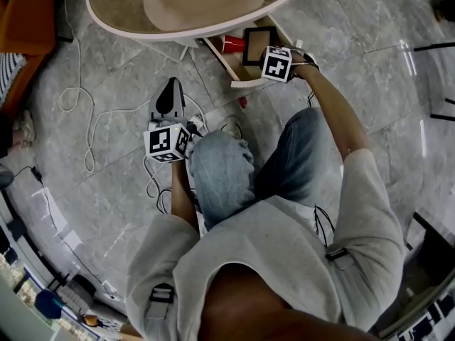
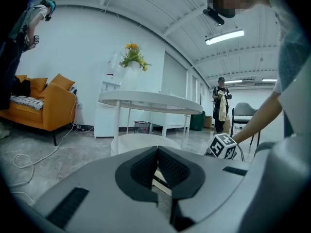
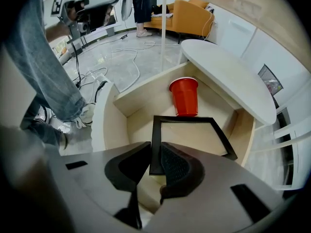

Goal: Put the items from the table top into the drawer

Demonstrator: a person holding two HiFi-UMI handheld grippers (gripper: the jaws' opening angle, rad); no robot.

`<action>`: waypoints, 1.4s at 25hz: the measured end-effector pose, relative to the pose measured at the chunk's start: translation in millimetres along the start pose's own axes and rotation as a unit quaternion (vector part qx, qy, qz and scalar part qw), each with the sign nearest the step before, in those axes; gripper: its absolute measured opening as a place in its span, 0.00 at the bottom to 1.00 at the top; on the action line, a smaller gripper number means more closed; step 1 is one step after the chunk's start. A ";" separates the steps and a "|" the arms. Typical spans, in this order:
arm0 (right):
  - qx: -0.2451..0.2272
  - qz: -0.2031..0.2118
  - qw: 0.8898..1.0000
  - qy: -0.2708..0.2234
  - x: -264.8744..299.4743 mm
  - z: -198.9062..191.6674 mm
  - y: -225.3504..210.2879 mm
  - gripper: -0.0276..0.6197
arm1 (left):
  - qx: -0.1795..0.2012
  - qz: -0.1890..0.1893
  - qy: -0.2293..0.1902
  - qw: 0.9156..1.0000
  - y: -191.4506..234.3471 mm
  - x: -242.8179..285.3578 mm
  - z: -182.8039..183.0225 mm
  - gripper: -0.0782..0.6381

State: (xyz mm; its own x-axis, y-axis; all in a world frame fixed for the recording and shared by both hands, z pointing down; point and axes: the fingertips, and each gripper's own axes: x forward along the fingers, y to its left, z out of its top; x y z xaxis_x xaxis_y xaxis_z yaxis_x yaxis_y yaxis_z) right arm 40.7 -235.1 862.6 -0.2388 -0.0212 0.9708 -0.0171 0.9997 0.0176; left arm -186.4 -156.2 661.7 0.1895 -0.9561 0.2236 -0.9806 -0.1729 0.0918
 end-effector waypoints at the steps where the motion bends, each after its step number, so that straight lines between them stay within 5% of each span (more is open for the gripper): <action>1: 0.000 0.004 1.000 0.005 2.6 -0.8 -0.5 0.18 | 0.000 -0.001 0.001 1.000 -1.2 0.2 -0.5 0.13; 22: -0.017 0.060 0.993 0.098 37.7 -18.6 -2.4 0.19 | 0.014 0.004 0.008 1.000 9.6 2.2 0.1 0.13; 27: -0.010 0.036 0.997 0.065 31.6 -16.5 -9.0 0.24 | 0.019 0.004 0.006 1.000 11.7 -0.7 3.5 0.13; 35: 0.021 -0.050 0.998 -0.039 -21.5 -1.9 -31.6 0.16 | 0.020 -0.013 -0.003 1.000 -4.7 2.3 11.0 0.13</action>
State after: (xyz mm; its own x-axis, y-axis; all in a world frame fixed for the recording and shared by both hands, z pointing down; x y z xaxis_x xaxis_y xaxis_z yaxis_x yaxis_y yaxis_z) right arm 48.2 -266.2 841.7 -0.3080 -0.1238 0.9433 -0.0858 0.9911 0.1021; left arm -181.8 -160.2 651.1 0.2147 -0.9526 0.2154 -0.9766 -0.2070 0.0580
